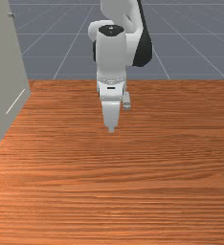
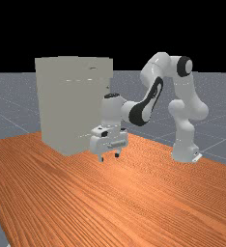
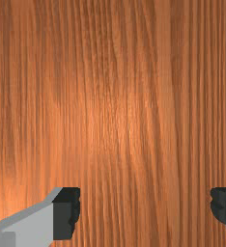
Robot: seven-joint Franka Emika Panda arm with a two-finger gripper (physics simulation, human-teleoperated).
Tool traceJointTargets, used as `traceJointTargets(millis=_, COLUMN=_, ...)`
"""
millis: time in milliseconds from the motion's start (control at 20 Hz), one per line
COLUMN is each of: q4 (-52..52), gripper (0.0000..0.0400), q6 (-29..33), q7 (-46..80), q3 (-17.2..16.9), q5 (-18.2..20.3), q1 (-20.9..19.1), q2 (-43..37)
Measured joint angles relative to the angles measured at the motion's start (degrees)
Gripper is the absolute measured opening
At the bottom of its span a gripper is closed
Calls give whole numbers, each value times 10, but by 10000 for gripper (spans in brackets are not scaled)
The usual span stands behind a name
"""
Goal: Open the drawer
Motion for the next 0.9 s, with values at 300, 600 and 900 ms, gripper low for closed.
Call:
traceJointTargets(millis=300, q4=2, gripper=137, q6=-191, q7=245, q3=-44, q5=-40, q1=18, q2=-99)
traceJointTargets(millis=600, q4=68, gripper=7, q6=-346, q7=846, q3=-73, q5=-50, q1=39, q2=-163)
traceJointTargets(millis=900, q4=80, gripper=0, q6=-373, q7=929, q3=-76, q5=-47, q1=42, q2=-160)
